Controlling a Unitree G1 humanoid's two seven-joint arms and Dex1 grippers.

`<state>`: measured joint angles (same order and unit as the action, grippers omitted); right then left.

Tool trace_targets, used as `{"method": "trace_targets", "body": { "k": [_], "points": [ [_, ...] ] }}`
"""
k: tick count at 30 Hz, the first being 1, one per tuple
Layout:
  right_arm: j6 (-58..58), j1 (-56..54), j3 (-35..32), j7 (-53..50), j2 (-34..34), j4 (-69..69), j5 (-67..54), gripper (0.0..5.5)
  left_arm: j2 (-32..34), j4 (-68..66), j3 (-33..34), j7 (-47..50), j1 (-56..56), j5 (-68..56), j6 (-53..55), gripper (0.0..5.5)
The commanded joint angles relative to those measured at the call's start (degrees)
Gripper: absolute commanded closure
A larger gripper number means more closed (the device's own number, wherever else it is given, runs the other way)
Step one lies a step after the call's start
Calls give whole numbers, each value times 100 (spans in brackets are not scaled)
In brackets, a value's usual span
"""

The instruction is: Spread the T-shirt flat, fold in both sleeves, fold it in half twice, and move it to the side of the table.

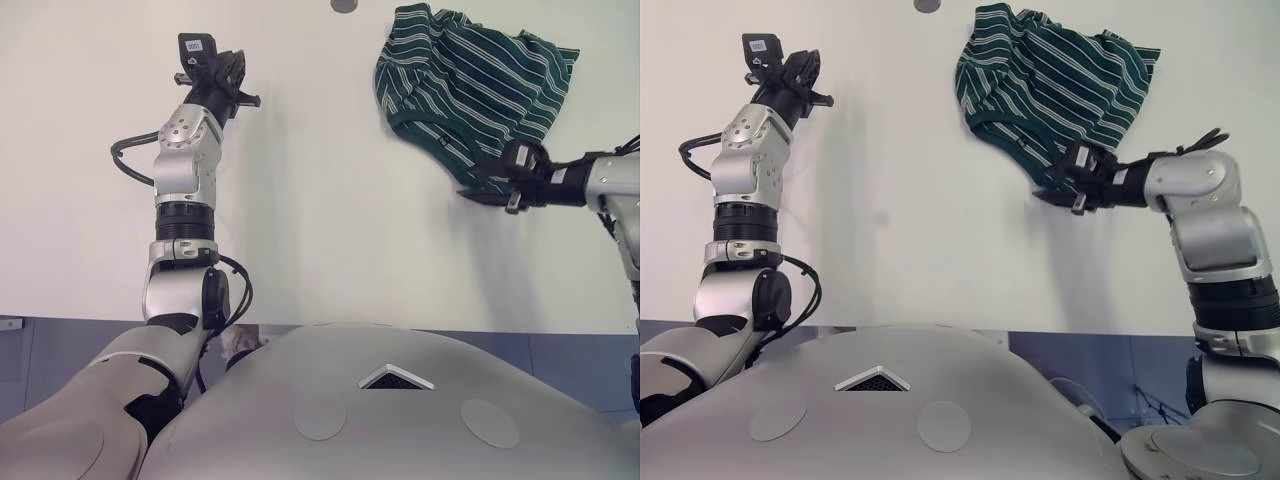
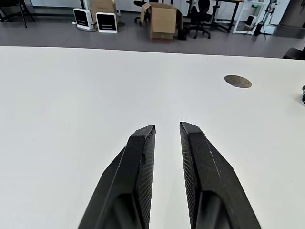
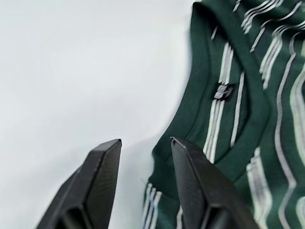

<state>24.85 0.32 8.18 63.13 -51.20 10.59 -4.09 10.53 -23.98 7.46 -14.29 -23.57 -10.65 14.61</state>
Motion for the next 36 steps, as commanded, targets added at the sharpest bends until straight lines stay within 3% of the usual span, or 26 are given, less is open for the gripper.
{"method": "trace_targets", "body": {
  "k": [1, 12, 18, 23, 27, 29, 32, 36],
  "points": [
    [-123, 3, 55, -141, -211, 46, 233, 358, 26, 174, -96, -70, -174, 23, 103, 457],
    [-158, -67, -188, -107, -410, -292, 170, 358, -69, 329, -160, -65, -28, 11, 153, 457],
    [-244, 32, 173, -262, -137, -661, 338, 463, -75, 342, -264, -231, -136, 23, 10, 457],
    [-387, -450, -76, -526, 190, -696, 110, 547, 307, 880, -1428, -1805, 26, 413, -785, 457],
    [-234, -1095, -466, -385, 303, -181, -462, 550, 845, 668, -2376, -2886, -169, 1092, -1519, 413],
    [-222, -1228, -505, -243, 150, -1, -537, 550, 1170, 232, -3032, -3037, -557, 2023, -2257, 388],
    [-189, -1417, -483, -72, -14, 176, -588, 550, 1117, -370, -3728, -2901, -1159, 3044, -2811, 347],
    [-26, -1611, -556, 39, -50, 393, -780, 550, 751, -1046, -3944, -2703, -1538, 3372, -3089, 347]
  ]
}}
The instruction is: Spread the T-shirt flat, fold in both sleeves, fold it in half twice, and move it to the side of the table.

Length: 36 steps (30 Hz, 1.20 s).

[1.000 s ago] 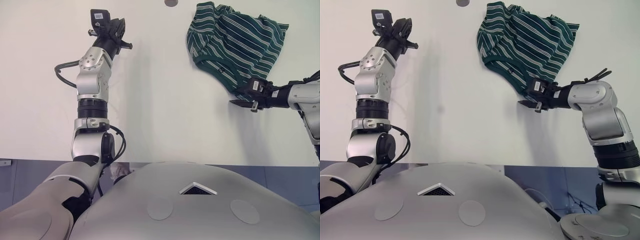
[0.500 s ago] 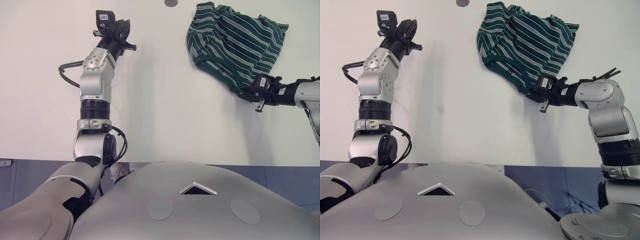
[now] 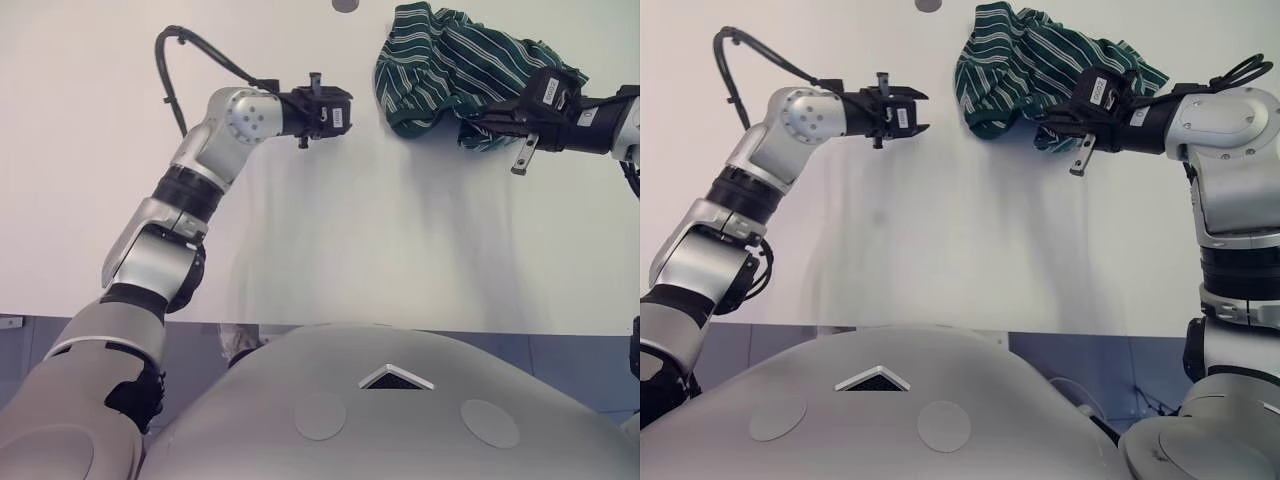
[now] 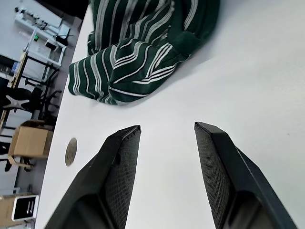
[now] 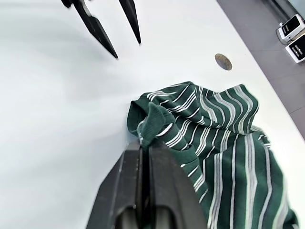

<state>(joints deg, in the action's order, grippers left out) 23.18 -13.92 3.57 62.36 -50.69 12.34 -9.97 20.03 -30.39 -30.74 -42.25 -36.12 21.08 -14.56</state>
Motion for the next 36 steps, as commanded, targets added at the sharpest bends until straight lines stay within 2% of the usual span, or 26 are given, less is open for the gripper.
{"method": "trace_targets", "body": {
  "k": [1, 7, 13, 20, 25, 27, 30, 32, 35, 36],
  "points": [
    [170, -176, -113, 138, -132, 271, -236, 550, -270, -567, -205, 170, -384, 321, -264, 347],
    [364, 119, -56, 487, -369, 678, -446, 550, -717, -1439, -896, 974, -869, 1445, -626, 347],
    [734, 259, -397, 750, -664, 1246, -1024, 550, -805, -1794, -983, 1103, -902, 1569, -789, 347],
    [772, 294, -466, 721, -814, 1213, -1133, 550, -747, -2020, -965, 1043, -875, 1576, -929, 347],
    [740, 299, -434, 647, -793, 1134, -1078, 550, -584, -1912, -829, 629, -722, 1314, -987, 442],
    [754, 337, -452, 621, -786, 1133, -1096, 550, -791, -2241, -736, 673, -829, 1180, -1017, 491],
    [693, 261, -393, 647, -791, 1037, -1059, 550, -954, -2403, -558, 654, -956, 950, -999, 541],
    [714, 239, -418, 647, -786, 1022, -1104, 550, -902, -2448, -478, 594, -995, 875, -1021, 549],
    [337, -175, -574, 324, -569, 334, -899, 550, -593, -2005, 986, -1109, -1414, -1103, 18, 549],
    [53, -1181, -435, 201, -537, -510, -561, 550, -306, -2414, 1490, -1212, -2288, -1452, 321, 549]
  ]
}}
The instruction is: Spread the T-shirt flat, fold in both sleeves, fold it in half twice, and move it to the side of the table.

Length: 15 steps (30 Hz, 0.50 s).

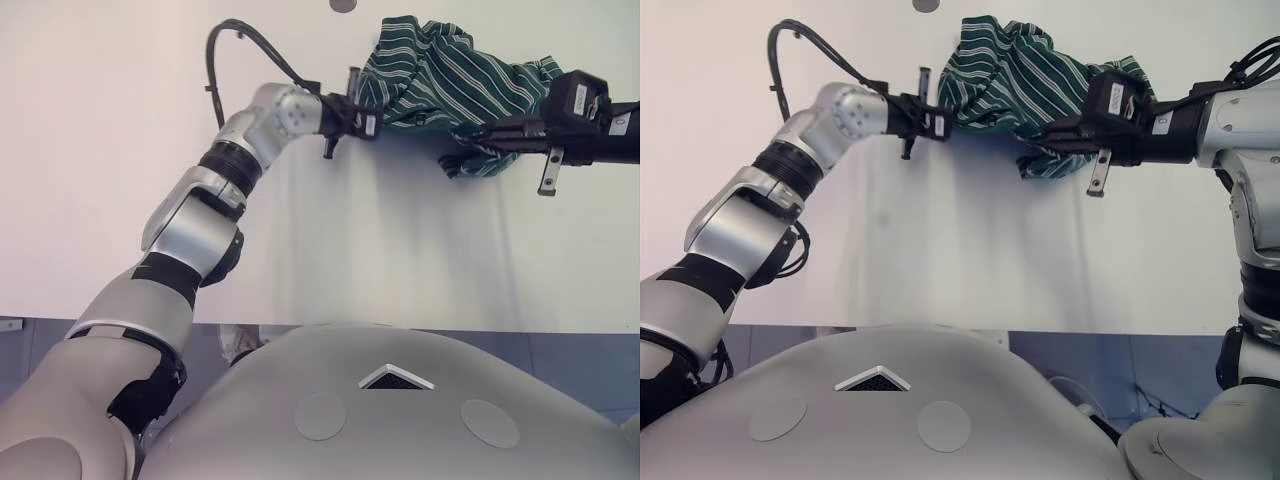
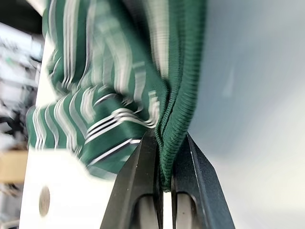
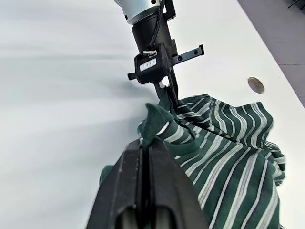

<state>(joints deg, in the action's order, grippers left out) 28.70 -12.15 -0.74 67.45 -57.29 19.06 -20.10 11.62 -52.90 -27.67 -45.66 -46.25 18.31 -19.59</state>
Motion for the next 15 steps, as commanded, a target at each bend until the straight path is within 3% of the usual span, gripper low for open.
{"method": "trace_targets", "body": {
  "k": [1, 3, 5, 9, 15],
  "points": [
    [-842, -2571, 190, -470, 237, -2220, 829, 550, 790, -609, 1507, -743, -2150, -1301, 1091, 549],
    [-1574, -4768, 544, -995, 627, -4420, 1554, 550, 1074, -1439, 1811, -121, -3495, -1259, 1405, 549],
    [-2202, -6022, 814, -1509, 991, -5977, 2078, 550, 1130, -1882, 1859, 500, -4079, -1118, 1544, 549],
    [-3105, -7240, 1183, -2090, 1526, -7642, 2619, 550, 1138, -2268, 2095, 1234, -4642, -1162, 1762, 549],
    [-3719, -8576, 1711, -4505, 2296, -9393, 3758, 550, 1608, -2552, 2267, 2578, -5342, -790, 1952, 549]
  ]
}}
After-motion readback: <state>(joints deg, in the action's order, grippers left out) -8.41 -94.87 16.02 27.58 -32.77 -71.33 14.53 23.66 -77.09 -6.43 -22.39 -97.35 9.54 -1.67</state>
